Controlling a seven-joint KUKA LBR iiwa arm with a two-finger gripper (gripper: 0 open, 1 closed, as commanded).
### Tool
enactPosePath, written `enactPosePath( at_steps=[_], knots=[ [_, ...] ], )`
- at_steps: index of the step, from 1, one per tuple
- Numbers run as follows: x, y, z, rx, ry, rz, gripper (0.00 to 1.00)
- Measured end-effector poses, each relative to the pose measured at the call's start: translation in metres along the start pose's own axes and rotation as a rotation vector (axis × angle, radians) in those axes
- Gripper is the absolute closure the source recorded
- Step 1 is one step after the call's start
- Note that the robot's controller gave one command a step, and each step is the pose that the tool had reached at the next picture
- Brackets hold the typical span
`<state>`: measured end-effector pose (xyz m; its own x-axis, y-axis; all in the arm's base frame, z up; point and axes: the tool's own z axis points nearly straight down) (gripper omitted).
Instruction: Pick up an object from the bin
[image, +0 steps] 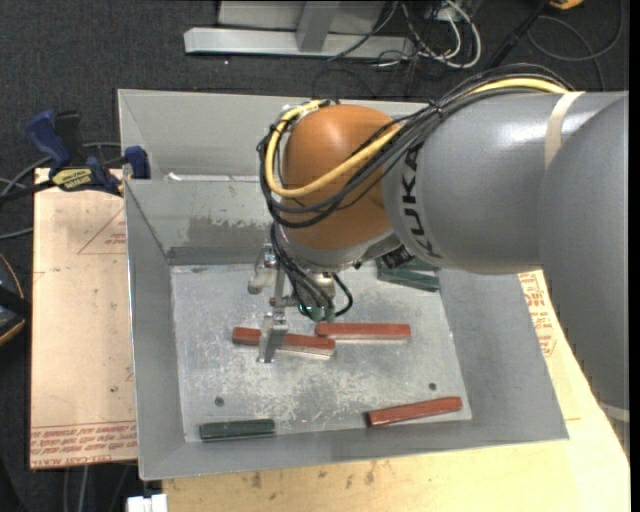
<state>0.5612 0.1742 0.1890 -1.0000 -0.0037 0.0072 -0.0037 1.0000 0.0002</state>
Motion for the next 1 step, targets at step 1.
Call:
enactPosePath(
  at_steps=[1],
  knots=[
    [-0.0018, -0.0009, -0.0048, -0.001, -0.008, 0.003, 0.00]
  ],
)
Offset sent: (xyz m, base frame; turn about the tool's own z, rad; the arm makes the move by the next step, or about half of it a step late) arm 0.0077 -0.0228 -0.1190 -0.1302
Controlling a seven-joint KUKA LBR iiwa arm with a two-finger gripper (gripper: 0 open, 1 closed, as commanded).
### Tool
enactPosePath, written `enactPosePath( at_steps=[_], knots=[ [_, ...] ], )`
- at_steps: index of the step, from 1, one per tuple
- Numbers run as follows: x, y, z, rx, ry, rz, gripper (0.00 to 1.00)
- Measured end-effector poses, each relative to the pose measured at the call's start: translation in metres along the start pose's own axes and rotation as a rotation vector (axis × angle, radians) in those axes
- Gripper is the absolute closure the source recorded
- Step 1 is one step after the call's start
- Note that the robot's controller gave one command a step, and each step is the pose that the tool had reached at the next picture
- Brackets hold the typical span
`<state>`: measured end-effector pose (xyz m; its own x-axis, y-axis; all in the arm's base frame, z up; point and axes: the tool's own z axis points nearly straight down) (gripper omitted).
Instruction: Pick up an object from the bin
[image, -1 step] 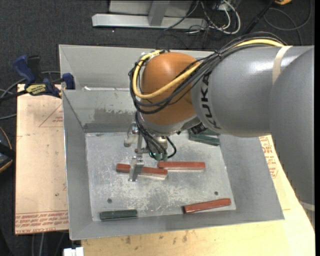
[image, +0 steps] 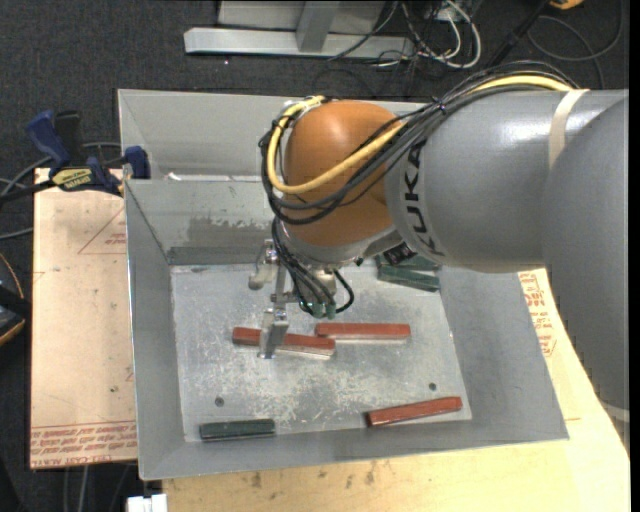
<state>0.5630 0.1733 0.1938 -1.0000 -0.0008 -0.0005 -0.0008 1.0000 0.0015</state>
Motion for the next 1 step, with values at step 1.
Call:
enactPosePath(
  at_steps=[1],
  knots=[
    [-0.0140, -0.0178, 0.1116, -0.007, -0.022, -0.131, 1.00]
  ],
)
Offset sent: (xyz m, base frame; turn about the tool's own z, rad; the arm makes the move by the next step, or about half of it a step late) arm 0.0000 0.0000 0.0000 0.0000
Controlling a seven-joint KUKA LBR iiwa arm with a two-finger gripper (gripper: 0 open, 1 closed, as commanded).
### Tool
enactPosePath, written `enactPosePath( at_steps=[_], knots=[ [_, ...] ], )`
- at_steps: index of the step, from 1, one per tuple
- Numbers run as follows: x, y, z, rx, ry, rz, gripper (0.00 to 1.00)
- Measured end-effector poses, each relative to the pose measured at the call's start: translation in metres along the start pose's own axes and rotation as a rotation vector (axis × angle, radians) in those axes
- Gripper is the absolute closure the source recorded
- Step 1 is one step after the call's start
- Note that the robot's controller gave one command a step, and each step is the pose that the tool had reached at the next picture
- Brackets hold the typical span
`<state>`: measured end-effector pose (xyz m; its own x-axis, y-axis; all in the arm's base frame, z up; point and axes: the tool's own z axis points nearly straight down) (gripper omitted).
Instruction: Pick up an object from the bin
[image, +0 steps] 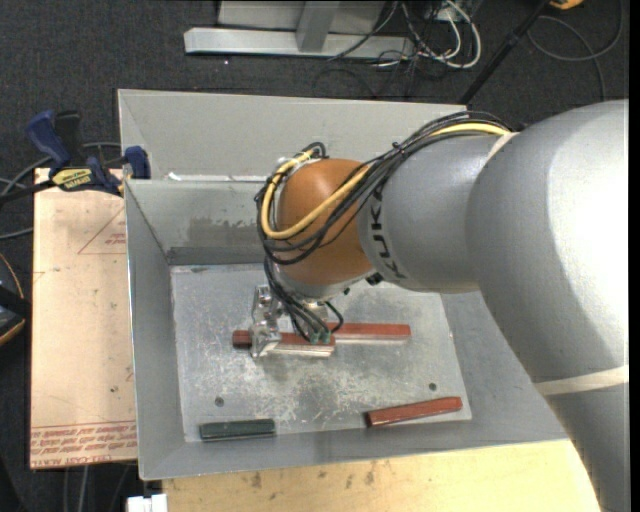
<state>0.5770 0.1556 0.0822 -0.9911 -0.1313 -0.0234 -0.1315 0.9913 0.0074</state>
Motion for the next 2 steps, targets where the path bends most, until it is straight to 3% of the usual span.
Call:
enactPosePath(
  at_steps=[1, 2],
  knots=[
    [0.000, 0.000, 0.000, 0.000, 0.000, 0.000, 1.00],
    [-0.006, -0.008, -0.025, 0.004, 0.019, 0.027, 1.00]
  ],
)
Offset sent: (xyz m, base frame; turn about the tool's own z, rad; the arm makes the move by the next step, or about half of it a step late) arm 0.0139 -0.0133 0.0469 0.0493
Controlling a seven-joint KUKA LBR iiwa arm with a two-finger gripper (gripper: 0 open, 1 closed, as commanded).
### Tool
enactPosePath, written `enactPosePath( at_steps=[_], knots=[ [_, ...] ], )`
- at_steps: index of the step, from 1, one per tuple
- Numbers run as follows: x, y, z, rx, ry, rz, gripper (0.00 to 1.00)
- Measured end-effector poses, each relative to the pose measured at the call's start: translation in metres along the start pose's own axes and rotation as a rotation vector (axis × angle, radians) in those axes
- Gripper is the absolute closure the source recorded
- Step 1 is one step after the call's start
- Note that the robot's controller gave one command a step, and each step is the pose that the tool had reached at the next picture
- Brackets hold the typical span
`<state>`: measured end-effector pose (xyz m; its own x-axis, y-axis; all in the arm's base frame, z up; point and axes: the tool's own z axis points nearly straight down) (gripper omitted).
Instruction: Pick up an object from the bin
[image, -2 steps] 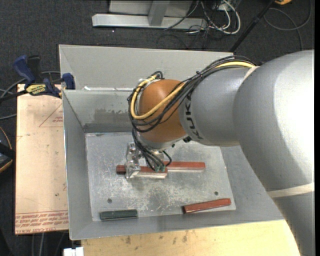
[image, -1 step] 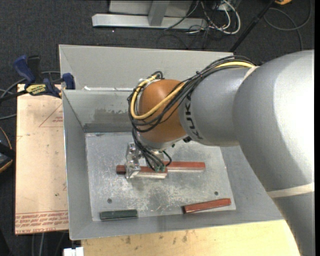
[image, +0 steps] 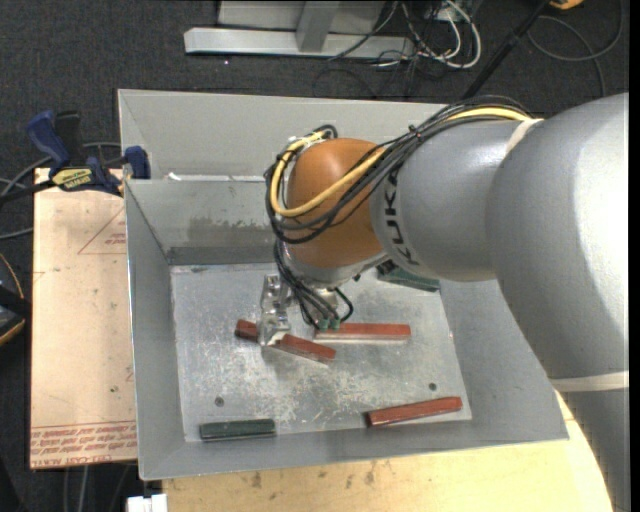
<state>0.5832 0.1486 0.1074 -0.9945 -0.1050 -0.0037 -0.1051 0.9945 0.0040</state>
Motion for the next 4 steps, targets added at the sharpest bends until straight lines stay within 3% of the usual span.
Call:
enactPosePath(
  at_steps=[1, 2, 3, 4],
  knots=[
    [0.004, -0.010, 0.001, 0.003, 0.003, -0.017, 0.00],
    [0.009, -0.014, 0.021, 0.002, 0.004, -0.034, 1.00],
    [0.009, -0.014, 0.021, 0.002, 0.004, -0.034, 1.00],
    [0.002, -0.011, -0.103, 0.002, 0.001, -0.007, 1.00]
  ],
)
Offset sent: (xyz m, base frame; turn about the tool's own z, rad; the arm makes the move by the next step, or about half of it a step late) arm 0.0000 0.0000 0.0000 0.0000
